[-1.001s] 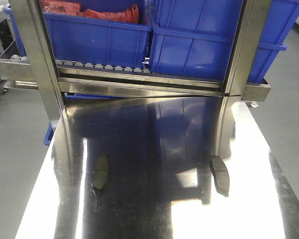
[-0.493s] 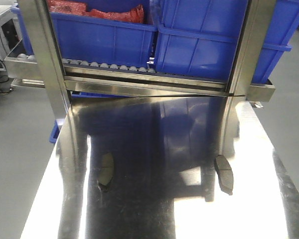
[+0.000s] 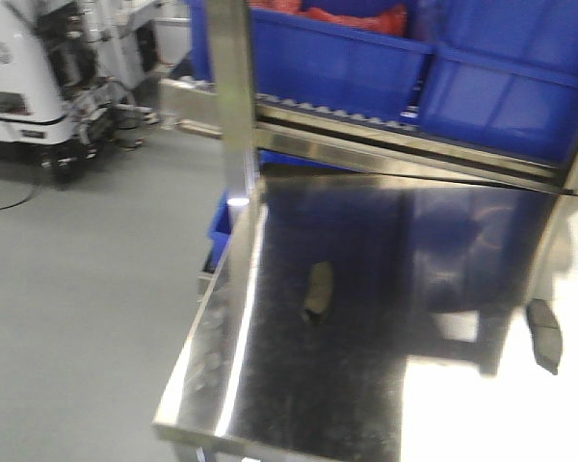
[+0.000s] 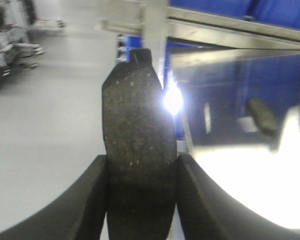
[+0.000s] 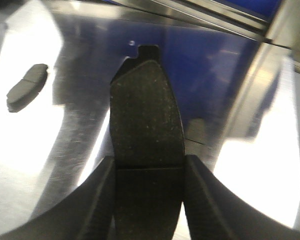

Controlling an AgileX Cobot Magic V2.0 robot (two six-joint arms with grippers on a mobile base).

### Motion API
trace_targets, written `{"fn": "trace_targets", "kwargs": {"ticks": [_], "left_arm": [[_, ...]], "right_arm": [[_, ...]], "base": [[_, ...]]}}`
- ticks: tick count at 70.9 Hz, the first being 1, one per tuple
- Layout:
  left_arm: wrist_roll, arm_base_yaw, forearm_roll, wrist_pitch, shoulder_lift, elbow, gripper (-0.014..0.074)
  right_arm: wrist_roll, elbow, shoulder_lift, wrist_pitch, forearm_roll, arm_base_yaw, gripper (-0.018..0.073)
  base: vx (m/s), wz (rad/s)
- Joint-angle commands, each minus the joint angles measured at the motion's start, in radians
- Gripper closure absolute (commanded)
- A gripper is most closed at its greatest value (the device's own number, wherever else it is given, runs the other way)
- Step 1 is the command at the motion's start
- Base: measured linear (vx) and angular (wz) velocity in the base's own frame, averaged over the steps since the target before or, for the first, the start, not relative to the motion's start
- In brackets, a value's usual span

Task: Move and align brake pads A on conveyor
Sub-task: 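Drive the base away from the table holding both pads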

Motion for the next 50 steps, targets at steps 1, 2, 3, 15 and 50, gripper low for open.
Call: {"fn": "trace_targets", "kwargs": {"ticks": [1, 2, 3, 15, 50], "left_arm": [[-0.002, -0.003, -0.009, -0.093, 0.006, -0.028, 0.0404], [-0.002, -0.003, -0.009, -0.093, 0.006, -0.028, 0.0404], [-0.002, -0.003, -0.009, -0.093, 0.006, -0.028, 0.0404], [-0.002, -0.003, -0.009, -0.093, 0.006, -0.028, 0.0404], [-0.002, -0.003, -0.009, -0.093, 0.006, -0.028, 0.0404]], "right_arm": [[-0.009, -0.031, -0.003, -0.089, 0.006, -0.002, 0.0352], [-0.009, -0.031, -0.003, -0.089, 0.006, -0.002, 0.0352], [-0.009, -0.031, -0.003, -0.089, 0.006, -0.002, 0.0352], [-0.009, -0.031, -0.003, -0.089, 0.006, -0.002, 0.0352], [-0.009, -0.031, -0.003, -0.089, 0.005, -0.002, 0.0352]], "base": [[-0.16, 0.58], [-0.16, 0.58], [-0.16, 0.58], [-0.15, 0.55], [-0.1, 0.46]]}}
